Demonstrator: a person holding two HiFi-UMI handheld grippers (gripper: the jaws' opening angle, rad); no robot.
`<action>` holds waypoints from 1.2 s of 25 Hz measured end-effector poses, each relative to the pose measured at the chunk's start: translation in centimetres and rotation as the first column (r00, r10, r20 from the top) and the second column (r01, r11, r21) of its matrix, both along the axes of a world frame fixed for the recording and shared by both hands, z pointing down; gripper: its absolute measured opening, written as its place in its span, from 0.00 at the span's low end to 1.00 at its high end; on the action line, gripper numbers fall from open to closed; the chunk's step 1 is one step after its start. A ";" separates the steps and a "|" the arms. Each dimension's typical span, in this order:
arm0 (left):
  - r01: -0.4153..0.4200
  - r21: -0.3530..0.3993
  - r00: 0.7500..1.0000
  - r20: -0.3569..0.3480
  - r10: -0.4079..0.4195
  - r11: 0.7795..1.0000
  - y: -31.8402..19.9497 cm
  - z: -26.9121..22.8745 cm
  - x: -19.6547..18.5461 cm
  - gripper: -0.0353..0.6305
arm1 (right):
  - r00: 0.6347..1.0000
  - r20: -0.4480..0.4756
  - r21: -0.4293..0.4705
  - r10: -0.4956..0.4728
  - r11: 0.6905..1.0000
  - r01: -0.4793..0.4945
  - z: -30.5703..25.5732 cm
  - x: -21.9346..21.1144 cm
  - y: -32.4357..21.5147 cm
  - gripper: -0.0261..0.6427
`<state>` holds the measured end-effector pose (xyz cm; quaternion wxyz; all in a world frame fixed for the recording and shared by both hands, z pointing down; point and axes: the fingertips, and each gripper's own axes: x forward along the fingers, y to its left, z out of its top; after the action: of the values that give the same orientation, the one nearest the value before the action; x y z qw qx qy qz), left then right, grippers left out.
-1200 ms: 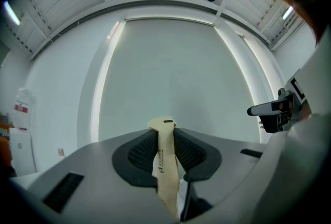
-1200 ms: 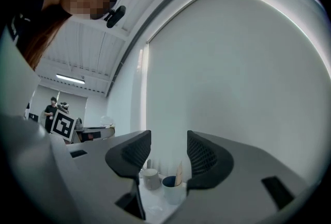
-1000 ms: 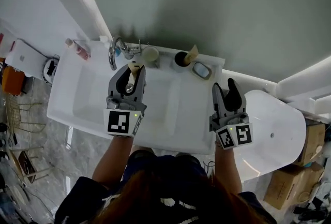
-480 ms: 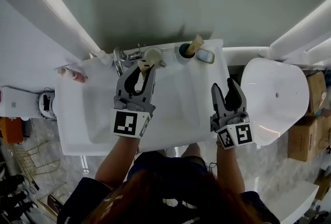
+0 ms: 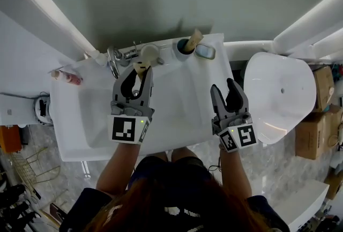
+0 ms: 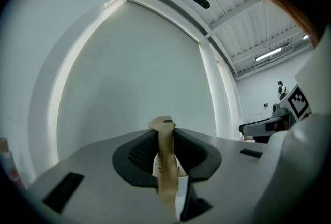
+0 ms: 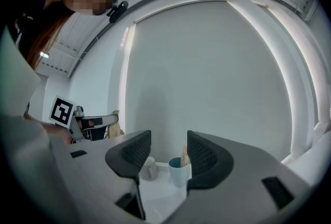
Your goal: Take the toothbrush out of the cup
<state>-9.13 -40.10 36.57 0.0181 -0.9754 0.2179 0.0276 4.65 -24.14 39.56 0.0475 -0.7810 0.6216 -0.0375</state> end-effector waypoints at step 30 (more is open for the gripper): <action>0.087 -0.031 0.995 0.046 -0.085 0.996 -1.9 3.9 1.5 0.20 | 0.983 0.146 -0.137 -0.112 0.982 0.132 13.0 10.6 -19.0 0.17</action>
<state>-7.59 -42.02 40.43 0.0083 -0.9657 0.2597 0.0013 15.21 -43.19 52.53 0.0307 -0.7382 0.6593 -0.1396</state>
